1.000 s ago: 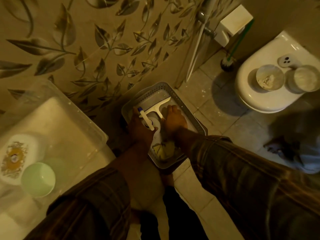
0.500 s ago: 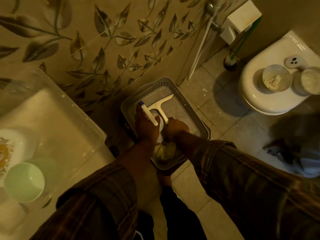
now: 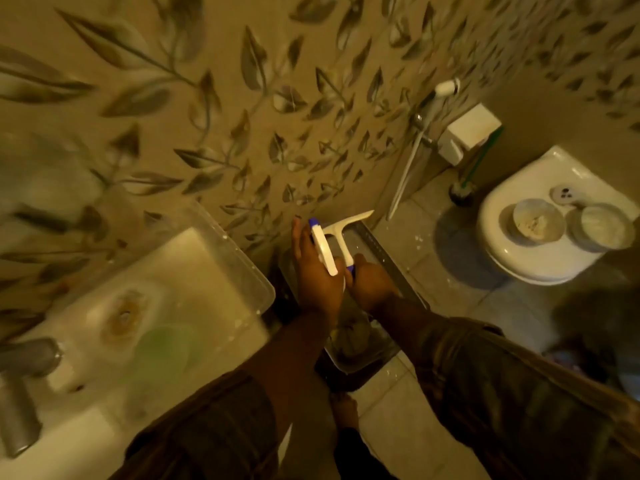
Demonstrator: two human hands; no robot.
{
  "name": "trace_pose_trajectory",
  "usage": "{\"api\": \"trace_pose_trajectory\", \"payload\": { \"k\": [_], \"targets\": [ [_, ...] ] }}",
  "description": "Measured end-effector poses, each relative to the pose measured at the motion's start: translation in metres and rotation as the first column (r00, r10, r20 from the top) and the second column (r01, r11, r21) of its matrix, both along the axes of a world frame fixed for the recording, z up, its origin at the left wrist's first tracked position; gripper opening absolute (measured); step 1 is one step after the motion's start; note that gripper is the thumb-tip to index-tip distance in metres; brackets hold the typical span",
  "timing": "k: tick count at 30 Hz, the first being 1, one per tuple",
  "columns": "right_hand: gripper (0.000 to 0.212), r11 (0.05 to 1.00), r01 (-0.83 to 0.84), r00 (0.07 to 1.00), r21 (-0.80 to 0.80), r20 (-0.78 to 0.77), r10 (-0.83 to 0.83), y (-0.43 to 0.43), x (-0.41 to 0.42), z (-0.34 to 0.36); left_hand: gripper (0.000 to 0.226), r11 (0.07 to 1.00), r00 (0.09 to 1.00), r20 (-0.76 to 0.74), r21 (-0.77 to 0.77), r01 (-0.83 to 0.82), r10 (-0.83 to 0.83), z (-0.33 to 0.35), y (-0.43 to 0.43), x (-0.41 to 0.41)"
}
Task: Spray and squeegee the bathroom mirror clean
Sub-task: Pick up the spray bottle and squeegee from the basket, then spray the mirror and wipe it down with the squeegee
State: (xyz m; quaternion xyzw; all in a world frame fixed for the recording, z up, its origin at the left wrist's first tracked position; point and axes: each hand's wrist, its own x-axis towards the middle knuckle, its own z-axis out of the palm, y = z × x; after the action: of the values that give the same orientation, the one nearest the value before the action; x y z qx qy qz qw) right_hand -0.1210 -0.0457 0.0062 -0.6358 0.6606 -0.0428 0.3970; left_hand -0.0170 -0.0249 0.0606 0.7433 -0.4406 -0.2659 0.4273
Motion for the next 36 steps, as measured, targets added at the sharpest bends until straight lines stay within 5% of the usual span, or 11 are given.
{"api": "trace_pose_trajectory", "payload": {
  "k": [5, 13, 23, 29, 36],
  "targets": [
    [0.033, 0.988, 0.049, 0.991, -0.147, 0.132, -0.030, 0.008, 0.011, 0.079, 0.072, 0.998, 0.995, -0.100, -0.062, 0.016, -0.022, 0.083, 0.004, 0.019],
    [0.031, 0.911, 0.102, 0.969, -0.399, 0.247, 0.000, 0.016, 0.048, 0.218, 0.065, 0.943, 0.998, -0.063, -0.332, -0.023, 0.002, 0.235, 0.026, 0.067],
    [0.024, 0.728, 0.130, 0.944, -0.673, 0.309, 0.117, 0.035, 0.105, 0.363, 0.054, 0.838, 0.998, -0.021, -0.543, -0.064, 0.062, 0.390, 0.099, 0.136],
    [0.014, 0.516, 0.137, 0.921, -0.846, 0.301, 0.249, 0.049, 0.157, 0.457, 0.037, 0.751, 0.988, 0.010, -0.651, -0.109, 0.152, 0.469, 0.172, 0.206],
    [0.020, 0.456, 0.184, 0.716, -0.871, 0.437, 0.545, 0.089, 0.249, 0.581, 0.010, 0.659, 0.939, 0.022, -0.718, -0.225, 0.345, 0.584, 0.237, 0.281]
  ]
}}
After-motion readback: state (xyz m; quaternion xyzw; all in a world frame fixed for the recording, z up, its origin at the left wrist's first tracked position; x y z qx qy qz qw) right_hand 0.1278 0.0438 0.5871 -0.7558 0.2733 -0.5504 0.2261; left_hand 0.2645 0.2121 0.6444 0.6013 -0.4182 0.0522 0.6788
